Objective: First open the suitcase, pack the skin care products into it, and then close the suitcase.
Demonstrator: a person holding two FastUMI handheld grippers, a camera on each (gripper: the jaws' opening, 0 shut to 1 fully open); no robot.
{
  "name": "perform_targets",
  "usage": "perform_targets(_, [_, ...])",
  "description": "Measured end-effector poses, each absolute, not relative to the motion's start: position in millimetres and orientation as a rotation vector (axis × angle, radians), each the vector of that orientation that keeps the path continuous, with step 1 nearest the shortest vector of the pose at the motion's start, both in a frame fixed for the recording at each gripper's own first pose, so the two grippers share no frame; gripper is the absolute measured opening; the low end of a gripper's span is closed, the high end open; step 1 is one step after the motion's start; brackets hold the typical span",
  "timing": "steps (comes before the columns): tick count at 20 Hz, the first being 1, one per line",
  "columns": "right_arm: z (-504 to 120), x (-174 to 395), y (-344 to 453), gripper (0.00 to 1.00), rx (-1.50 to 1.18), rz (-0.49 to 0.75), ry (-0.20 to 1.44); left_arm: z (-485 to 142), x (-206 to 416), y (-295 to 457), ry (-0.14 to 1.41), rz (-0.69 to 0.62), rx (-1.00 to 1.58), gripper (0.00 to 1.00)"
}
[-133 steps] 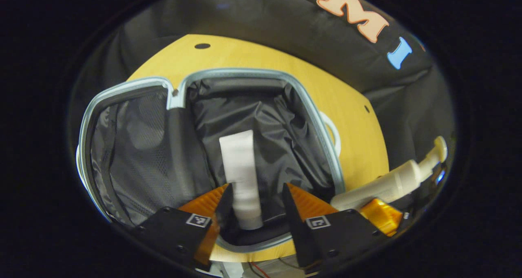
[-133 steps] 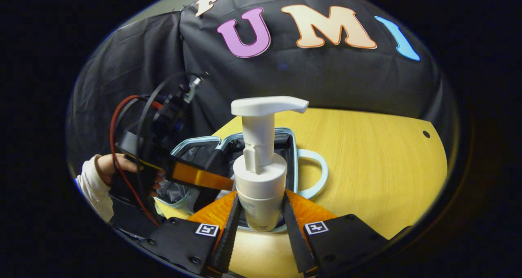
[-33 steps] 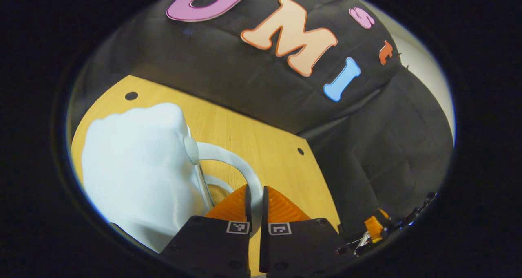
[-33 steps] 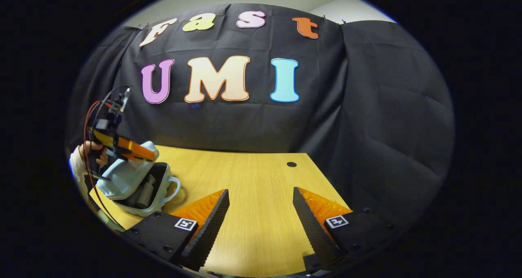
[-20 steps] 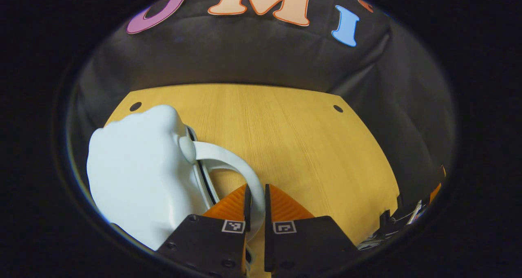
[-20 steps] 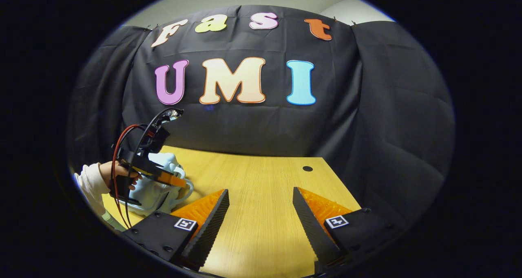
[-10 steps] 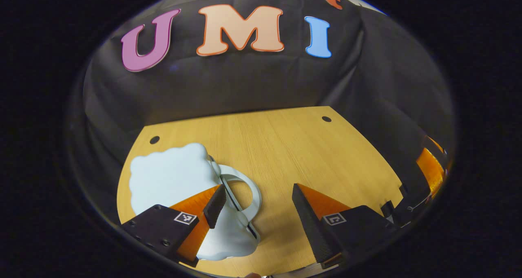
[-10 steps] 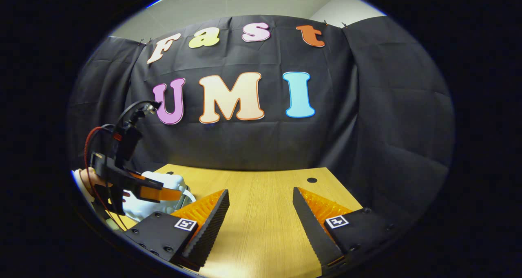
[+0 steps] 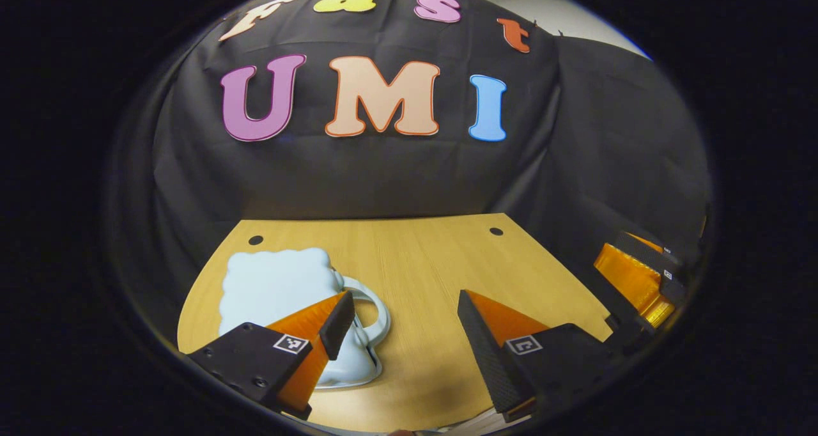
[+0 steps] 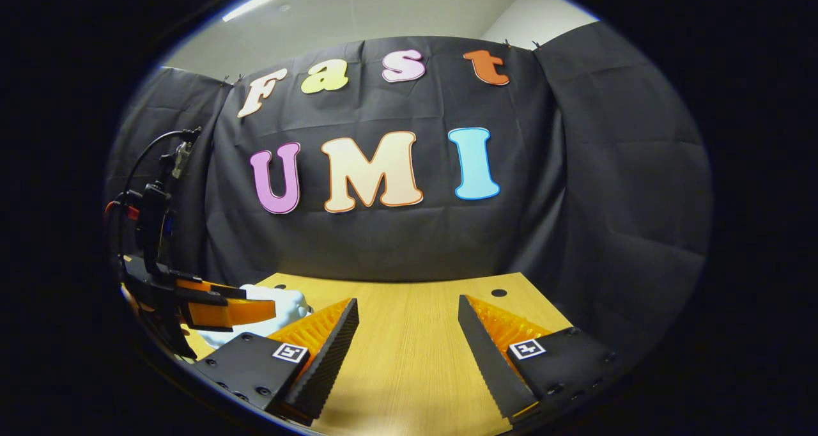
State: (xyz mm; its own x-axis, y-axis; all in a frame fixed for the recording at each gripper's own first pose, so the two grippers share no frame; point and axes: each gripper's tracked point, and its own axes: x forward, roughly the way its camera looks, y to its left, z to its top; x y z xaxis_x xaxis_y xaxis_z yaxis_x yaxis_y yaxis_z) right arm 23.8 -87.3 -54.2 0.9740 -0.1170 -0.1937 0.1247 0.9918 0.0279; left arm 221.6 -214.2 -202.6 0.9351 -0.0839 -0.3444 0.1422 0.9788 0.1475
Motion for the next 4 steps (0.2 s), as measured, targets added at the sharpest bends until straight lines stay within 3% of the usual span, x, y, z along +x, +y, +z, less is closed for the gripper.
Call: perform_targets(4, [-53.1,24.5,-85.2,0.98,0.032,-0.109,0.191,-199.7,221.9,-213.8,0.336,-0.098,0.192,0.96])
